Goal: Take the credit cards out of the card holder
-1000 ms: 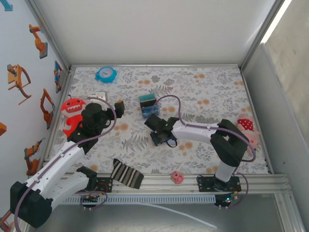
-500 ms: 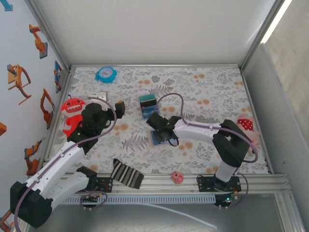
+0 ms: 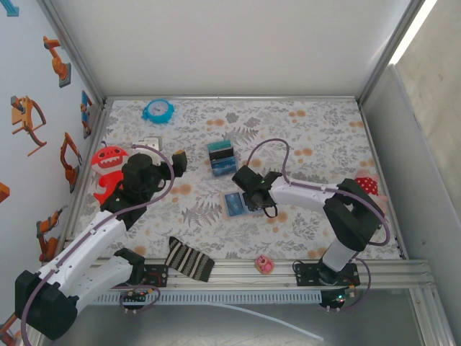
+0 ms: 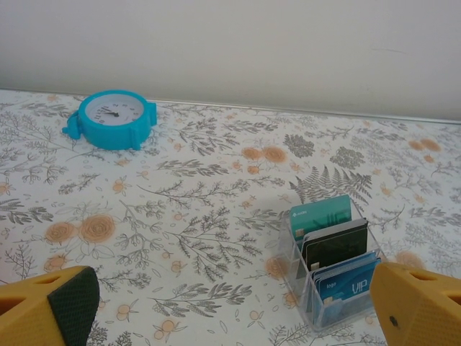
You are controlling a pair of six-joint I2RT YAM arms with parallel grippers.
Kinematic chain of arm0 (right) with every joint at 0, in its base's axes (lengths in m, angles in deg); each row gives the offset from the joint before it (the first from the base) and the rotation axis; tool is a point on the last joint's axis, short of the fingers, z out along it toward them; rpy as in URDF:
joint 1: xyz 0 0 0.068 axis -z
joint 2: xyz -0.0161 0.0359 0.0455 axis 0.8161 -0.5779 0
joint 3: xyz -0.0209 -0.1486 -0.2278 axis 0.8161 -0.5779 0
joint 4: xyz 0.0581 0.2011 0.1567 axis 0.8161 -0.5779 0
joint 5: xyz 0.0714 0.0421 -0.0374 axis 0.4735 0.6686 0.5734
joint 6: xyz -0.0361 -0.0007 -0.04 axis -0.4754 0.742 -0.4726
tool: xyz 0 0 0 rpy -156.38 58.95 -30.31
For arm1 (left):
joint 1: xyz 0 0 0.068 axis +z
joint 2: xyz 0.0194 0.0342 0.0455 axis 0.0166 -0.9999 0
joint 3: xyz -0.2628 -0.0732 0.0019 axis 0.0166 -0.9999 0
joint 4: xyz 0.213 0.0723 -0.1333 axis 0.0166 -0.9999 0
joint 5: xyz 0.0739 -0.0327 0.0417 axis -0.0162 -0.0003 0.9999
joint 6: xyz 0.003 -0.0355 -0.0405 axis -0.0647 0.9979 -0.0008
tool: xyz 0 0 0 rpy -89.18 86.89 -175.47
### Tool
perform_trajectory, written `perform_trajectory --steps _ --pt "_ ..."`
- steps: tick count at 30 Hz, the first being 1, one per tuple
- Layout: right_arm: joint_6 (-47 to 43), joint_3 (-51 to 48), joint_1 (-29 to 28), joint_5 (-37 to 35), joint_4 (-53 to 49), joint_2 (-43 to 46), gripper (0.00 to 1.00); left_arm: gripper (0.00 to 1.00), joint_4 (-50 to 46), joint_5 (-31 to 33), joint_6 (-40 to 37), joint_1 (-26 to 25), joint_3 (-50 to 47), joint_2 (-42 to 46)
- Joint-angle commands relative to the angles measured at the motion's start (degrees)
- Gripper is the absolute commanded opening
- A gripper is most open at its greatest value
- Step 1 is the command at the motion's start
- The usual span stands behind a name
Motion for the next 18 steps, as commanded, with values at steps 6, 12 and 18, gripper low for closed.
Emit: perform_trajectory --steps 6,12,18 --pt "2.25 -4.22 2.82 0.95 1.08 3.07 0.30 0.97 -1.36 0.99 -0.01 -1.47 -0.12 0.65" --pt "3.73 -6.80 4.50 2.51 2.25 4.73 0.28 0.97 -1.51 4.87 1.42 -5.64 -2.09 -0.06" --pt "4.32 -8.59 5.50 2.84 1.69 9.04 0.23 0.97 -2.00 6.84 3.79 -9.28 -3.98 -1.45"
